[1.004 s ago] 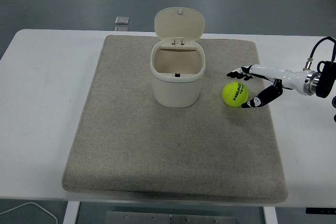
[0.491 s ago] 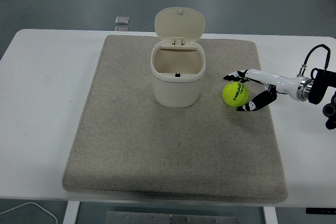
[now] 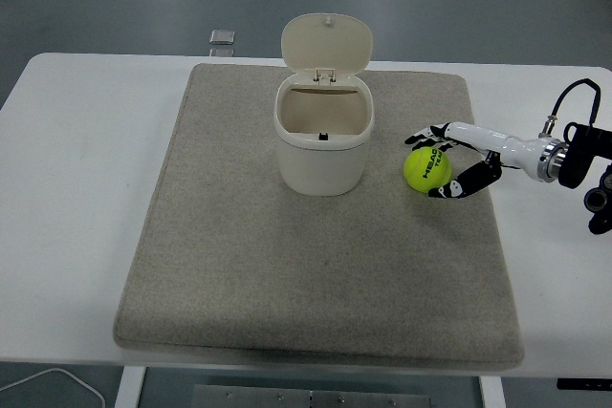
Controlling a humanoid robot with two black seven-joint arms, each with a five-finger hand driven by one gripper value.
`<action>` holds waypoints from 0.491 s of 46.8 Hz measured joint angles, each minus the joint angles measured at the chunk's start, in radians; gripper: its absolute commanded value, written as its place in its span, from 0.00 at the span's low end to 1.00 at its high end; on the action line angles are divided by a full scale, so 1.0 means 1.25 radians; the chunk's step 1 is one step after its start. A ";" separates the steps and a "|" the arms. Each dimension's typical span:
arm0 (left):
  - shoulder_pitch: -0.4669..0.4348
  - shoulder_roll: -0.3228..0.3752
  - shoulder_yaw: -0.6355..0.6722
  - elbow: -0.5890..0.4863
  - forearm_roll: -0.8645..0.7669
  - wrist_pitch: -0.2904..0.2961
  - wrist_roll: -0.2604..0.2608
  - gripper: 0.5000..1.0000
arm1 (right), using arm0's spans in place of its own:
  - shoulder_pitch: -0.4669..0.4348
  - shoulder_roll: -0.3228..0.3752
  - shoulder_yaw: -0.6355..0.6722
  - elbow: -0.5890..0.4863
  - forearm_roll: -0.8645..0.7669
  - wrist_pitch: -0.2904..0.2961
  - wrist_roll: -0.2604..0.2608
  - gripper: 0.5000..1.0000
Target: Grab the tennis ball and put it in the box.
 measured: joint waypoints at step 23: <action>0.000 0.000 0.000 0.000 0.000 0.000 0.000 0.99 | 0.001 0.016 -0.002 0.001 0.000 0.004 0.000 0.58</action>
